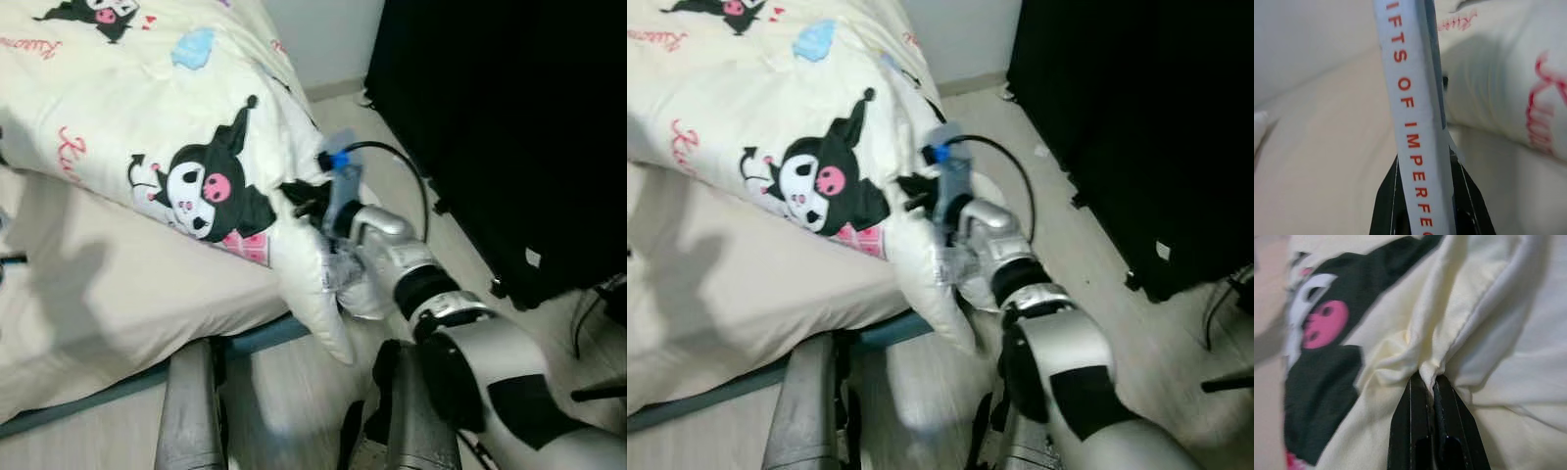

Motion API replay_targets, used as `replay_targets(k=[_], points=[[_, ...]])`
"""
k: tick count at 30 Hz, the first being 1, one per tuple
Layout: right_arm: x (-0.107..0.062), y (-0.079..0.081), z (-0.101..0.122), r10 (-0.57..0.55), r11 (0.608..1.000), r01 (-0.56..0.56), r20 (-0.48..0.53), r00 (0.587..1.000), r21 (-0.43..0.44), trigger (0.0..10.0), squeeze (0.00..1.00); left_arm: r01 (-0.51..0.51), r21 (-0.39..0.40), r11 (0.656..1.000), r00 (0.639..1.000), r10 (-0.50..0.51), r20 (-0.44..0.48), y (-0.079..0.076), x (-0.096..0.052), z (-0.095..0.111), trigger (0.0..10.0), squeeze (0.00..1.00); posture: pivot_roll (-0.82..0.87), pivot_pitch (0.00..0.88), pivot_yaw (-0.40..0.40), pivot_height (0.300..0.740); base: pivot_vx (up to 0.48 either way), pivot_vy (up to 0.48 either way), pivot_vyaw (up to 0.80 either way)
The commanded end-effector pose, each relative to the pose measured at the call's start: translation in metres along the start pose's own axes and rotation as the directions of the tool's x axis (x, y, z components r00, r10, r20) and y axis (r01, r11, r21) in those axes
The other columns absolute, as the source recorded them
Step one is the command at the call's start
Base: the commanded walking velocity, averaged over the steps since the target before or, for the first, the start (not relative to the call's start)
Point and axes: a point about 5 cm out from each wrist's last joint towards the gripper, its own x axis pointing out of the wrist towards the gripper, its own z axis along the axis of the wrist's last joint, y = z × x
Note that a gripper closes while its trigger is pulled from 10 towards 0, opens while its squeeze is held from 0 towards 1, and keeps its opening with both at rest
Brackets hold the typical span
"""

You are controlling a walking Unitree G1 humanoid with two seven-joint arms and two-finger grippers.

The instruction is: Clean up the room

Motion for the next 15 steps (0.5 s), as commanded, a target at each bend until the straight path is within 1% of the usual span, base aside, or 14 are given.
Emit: replay_targets(k=[1, 2, 4, 5, 6, 7, 8, 9, 10, 12, 13, 14, 15], points=[[0.009, 0.029, -0.008, 0.207, 0.978, -0.207, -0.005, 0.978, -0.022, 0.0, 0.0, -0.031, 0.028, 0.999, 0.996, 0.029, 0.079, 0.009, 0.007, 0.02, 10.0, 0.0, 0.27, 0.386, -0.055, 0.542, 0.0, 0.0, 0.0], [0.014, 0.056, -0.014, 0.388, 0.921, -0.388, -0.006, 0.922, -0.033, 0.0, 0.0, -0.045, 0.024, 0.999, 0.991, 0.042, 0.128, 0.011, 0.012, 0.034, 10.0, 0.0, 0.27, 0.368, -0.058, 0.542, 0.0, 0.0, 0.0], [0.014, 0.056, -0.014, 0.388, 0.921, -0.388, -0.006, 0.922, -0.033, 0.0, 0.0, -0.045, 0.024, 0.999, 0.991, 0.042, 0.128, 0.011, 0.012, 0.034, 10.0, 0.0, 0.27, 0.368, -0.058, 0.542, 0.0, 0.0, 0.0], [0.015, 0.083, -0.02, 0.553, 0.833, -0.553, -0.009, 0.833, -0.032, 0.0, 0.0, -0.057, 0.019, 0.998, 0.984, 0.053, 0.172, 0.012, 0.017, 0.047, 10.0, 0.0, 0.26, 0.356, -0.063, 0.542, 0.0, 0.0, 0.0], [0.015, 0.083, -0.02, 0.553, 0.833, -0.553, -0.009, 0.833, -0.032, 0.0, 0.0, -0.057, 0.019, 0.998, 0.984, 0.053, 0.172, 0.012, 0.017, 0.047, 10.0, 0.0, 0.26, 0.356, -0.063, 0.542, 0.0, 0.0, 0.0], [0.012, 0.107, -0.028, 0.686, 0.727, -0.686, -0.012, 0.728, -0.014, 0.0, 0.0, -0.067, 0.016, 0.998, 0.976, 0.062, 0.208, 0.012, 0.021, 0.056, 10.0, 0.0, 0.26, 0.334, -0.07, 0.542, 0.0, 0.0, 0.0], [0.012, 0.107, -0.028, 0.686, 0.727, -0.686, -0.012, 0.728, -0.014, 0.0, 0.0, -0.067, 0.016, 0.998, 0.976, 0.062, 0.208, 0.012, 0.021, 0.056, 10.0, 0.0, 0.26, 0.334, -0.07, 0.542, 0.0, 0.0, 0.0], [0.007, 0.126, -0.035, 0.774, 0.633, -0.774, -0.015, 0.633, 0.013, 0.0, 0.0, -0.073, 0.009, 0.997, 0.972, 0.069, 0.226, 0.011, 0.023, 0.061, 10.0, 0.0, 0.26, 0.311, -0.072, 0.542, 0.0, 0.0, 0.0], [0.007, 0.126, -0.035, 0.774, 0.633, -0.774, -0.015, 0.633, 0.013, 0.0, 0.0, -0.073, 0.009, 0.997, 0.972, 0.069, 0.226, 0.011, 0.023, 0.061, 10.0, 0.0, 0.26, 0.311, -0.072, 0.542, 0.0, 0.0, 0.0], [-0.012, 0.161, -0.056, 0.896, 0.444, -0.893, -0.051, 0.441, 0.07, 0.0, 0.0, -0.078, -0.006, 0.997, 0.968, 0.077, 0.239, 0.006, 0.027, 0.065, 10.0, 0.0, 0.26, 0.279, -0.077, 0.542, 0.0, 0.0, 0.0], [-0.012, 0.161, -0.056, 0.896, 0.444, -0.893, -0.051, 0.441, 0.07, 0.0, 0.0, -0.078, -0.006, 0.997, 0.968, 0.077, 0.239, 0.006, 0.027, 0.065, 10.0, 0.0, 0.26, 0.279, -0.077, 0.542, 0.0, 0.0, 0.0], [-0.021, 0.174, -0.067, 0.926, 0.377, -0.921, -0.072, 0.372, 0.096, 0.0, 0.0, -0.077, -0.015, 0.997, 0.968, 0.079, 0.237, 0.005, 0.027, 0.064, 10.0, 0.0, 0.26, 0.275, -0.077, 0.542, 0.0, 0.0, 0.0], [-0.021, 0.174, -0.067, 0.926, 0.377, -0.921, -0.072, 0.372, 0.096, 0.0, 0.0, -0.077, -0.015, 0.997, 0.968, 0.079, 0.237, 0.005, 0.027, 0.064, 10.0, 0.0, 0.26, 0.275, -0.077, 0.542, 0.0, 0.0, 0.0]])
